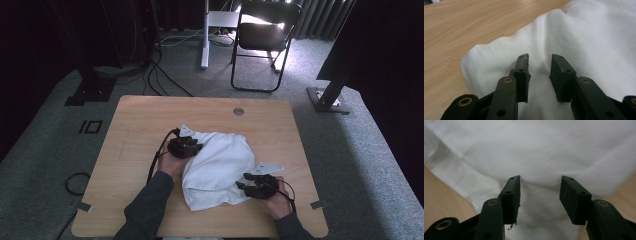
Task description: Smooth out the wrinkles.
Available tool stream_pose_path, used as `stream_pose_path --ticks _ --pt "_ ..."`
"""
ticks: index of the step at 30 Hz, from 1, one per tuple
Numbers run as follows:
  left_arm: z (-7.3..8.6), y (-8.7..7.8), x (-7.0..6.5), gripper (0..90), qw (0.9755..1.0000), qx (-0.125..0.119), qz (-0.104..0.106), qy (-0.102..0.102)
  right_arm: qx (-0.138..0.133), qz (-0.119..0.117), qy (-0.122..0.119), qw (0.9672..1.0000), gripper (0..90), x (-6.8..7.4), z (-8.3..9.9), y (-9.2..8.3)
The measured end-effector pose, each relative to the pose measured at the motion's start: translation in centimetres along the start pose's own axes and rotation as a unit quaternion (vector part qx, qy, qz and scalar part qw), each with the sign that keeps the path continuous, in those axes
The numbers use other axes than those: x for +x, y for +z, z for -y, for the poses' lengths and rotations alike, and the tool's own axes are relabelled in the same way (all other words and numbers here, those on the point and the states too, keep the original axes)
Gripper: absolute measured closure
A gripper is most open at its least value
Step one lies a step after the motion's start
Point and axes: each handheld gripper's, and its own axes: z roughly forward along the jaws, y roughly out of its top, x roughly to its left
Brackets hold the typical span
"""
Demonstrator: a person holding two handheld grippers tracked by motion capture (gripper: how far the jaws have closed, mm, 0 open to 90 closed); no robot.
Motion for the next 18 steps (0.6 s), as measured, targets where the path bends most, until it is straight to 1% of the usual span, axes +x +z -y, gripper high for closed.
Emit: stream_pose_path --ticks 1,3,4,5,6,7,8,10,12,13,14,15,17,18 --pt "0.0 -0.2 -0.1 67.3 1.0000 -0.002 0.000 0.002 0.009 0.001 -0.008 0.9999 47.8 0.2 0.0 0.6" --pt "-0.1 -0.7 -0.4 65.9 0.9999 -0.012 0.003 0.002 0.031 0.001 -0.012 0.9994 47.6 0.5 0.2 1.6" --pt "-0.1 -1.1 -0.7 65.1 0.9999 -0.016 0.002 0.003 0.042 0.008 -0.016 0.9990 50.5 0.6 0.3 2.1" --pt "-0.2 -1.3 -0.9 64.5 0.9998 -0.019 0.001 0.005 0.057 0.022 -0.022 0.9979 57.8 0.6 0.4 2.4" --pt "-0.2 -1.7 -1.3 64.3 0.9997 -0.023 0.003 0.006 0.063 0.025 -0.024 0.9974 66.0 0.5 0.5 2.5" --pt "-0.2 -2.1 -1.7 64.1 0.9996 -0.028 0.007 0.006 0.061 0.018 -0.021 0.9978 76.0 0.4 0.5 2.3" --pt "-0.1 -2.5 -2.1 64.0 0.9993 -0.033 0.013 0.009 0.058 0.016 -0.020 0.9980 80.9 0.2 0.5 1.9" --pt "0.0 -3.1 -3.3 63.5 0.9987 -0.038 0.023 0.024 0.048 0.022 -0.024 0.9983 85.4 -0.1 0.4 0.8" --pt "0.3 -3.5 -4.1 63.2 0.9984 -0.039 0.029 0.028 0.038 0.029 -0.020 0.9986 86.1 -0.7 0.5 -0.5" --pt "0.5 -3.6 -4.5 63.2 0.9982 -0.040 0.036 0.028 0.031 0.033 -0.015 0.9989 86.1 -1.1 0.7 -1.2" --pt "0.7 -3.6 -5.0 63.1 0.9980 -0.037 0.040 0.033 0.024 0.036 -0.007 0.9991 86.1 -1.5 0.9 -1.9" --pt "0.9 -3.5 -5.5 62.8 0.9978 -0.030 0.040 0.043 0.016 0.040 0.004 0.9991 86.1 -2.0 1.2 -2.7" --pt "1.4 -3.1 -6.1 62.0 0.9974 -0.017 0.045 0.055 -0.002 0.043 0.030 0.9986 86.1 -3.1 1.9 -4.2" --pt "1.4 -3.1 -6.1 61.8 0.9974 -0.017 0.045 0.055 -0.002 0.043 0.030 0.9986 86.1 -3.1 1.9 -4.2"
